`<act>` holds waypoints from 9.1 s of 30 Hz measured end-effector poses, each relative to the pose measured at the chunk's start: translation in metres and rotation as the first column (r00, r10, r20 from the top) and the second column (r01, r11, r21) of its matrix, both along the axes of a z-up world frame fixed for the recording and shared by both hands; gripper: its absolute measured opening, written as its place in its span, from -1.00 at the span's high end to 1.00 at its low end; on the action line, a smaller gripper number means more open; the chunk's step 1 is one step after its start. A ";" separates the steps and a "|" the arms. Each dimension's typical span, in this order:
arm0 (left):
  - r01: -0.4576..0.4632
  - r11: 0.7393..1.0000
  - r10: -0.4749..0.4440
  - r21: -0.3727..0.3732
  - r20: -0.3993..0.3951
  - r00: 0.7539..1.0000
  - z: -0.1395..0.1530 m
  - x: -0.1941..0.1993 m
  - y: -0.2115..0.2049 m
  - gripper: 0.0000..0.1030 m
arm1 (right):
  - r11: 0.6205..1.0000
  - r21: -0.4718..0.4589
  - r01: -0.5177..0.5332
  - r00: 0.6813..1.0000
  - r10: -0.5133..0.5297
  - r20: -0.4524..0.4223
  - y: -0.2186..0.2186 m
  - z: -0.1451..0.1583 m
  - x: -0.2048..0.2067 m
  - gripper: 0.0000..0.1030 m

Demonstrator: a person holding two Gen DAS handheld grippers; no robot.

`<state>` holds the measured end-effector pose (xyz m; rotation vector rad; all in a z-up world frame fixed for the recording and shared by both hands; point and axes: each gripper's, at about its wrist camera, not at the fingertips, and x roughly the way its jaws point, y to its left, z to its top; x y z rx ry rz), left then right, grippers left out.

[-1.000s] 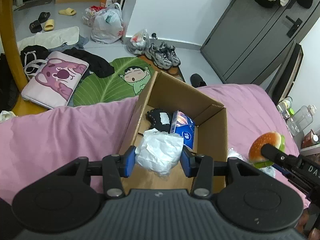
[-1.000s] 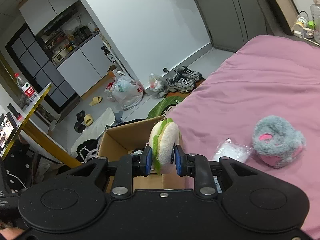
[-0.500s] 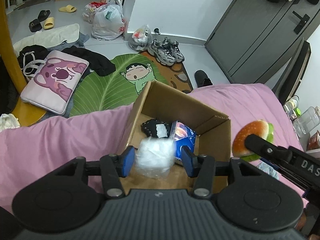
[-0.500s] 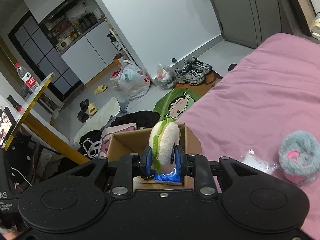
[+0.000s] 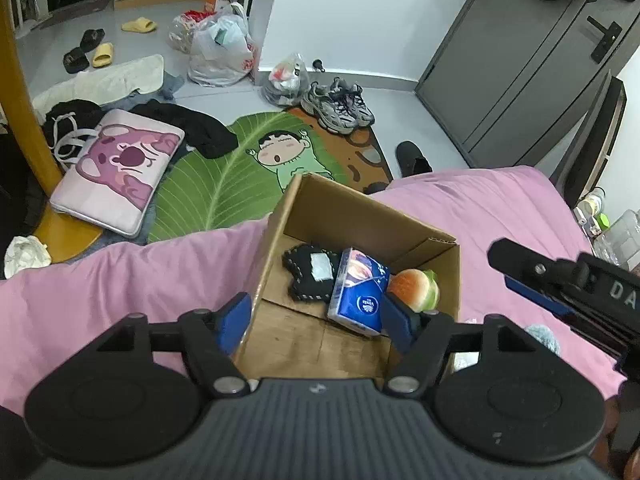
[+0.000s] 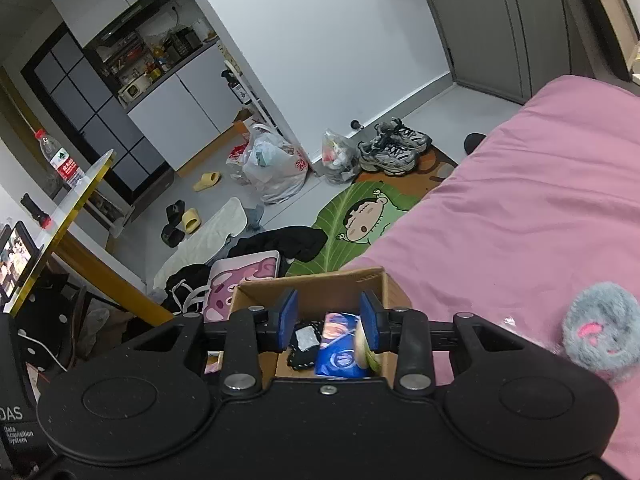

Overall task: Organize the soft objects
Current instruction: 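Carry the white item and plush burger into the box and open both grippers, then move both grippers back toward the grey plush mouse and bubble wrap bag, then close the right gripper on the grey fluffy plush mouse, then carry the grey plush mouse over the box with the right gripper, then open the right gripper to drop the plush mouse into the box, then move the right gripper back to the blue denim plush on the bed, then grasp the denim plush with the right gripper while the left gripper grasps the bubble wrap bag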

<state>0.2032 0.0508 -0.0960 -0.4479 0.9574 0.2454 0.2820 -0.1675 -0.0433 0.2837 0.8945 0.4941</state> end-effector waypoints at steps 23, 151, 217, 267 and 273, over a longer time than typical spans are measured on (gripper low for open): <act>0.011 0.992 -0.019 0.123 0.064 0.998 0.033 -0.027 -0.047 -0.74 | 0.997 -0.012 0.078 0.997 -0.078 0.013 -0.084 0.010 -0.019 -0.62; 0.141 0.943 -0.078 -0.300 0.213 0.974 0.011 -0.052 -0.069 0.70 | 0.961 0.184 0.208 0.978 -0.205 -0.036 -0.081 -0.029 -0.058 0.22; 0.080 0.996 -0.079 -0.029 0.049 0.996 0.026 -0.016 0.005 -0.37 | 0.977 0.073 0.202 0.975 -0.194 -0.108 -0.056 -0.017 -0.033 -0.43; 0.266 0.956 -0.263 0.121 -0.047 0.964 0.002 0.044 -0.156 -0.31 | 0.963 0.083 0.255 0.847 -0.181 -0.500 -0.098 -0.161 -0.004 0.63; 0.301 0.946 -0.295 0.122 -0.065 0.953 -0.009 0.053 -0.173 -0.31 | 0.942 0.063 0.331 0.839 -0.263 -0.477 -0.119 -0.152 -0.008 0.67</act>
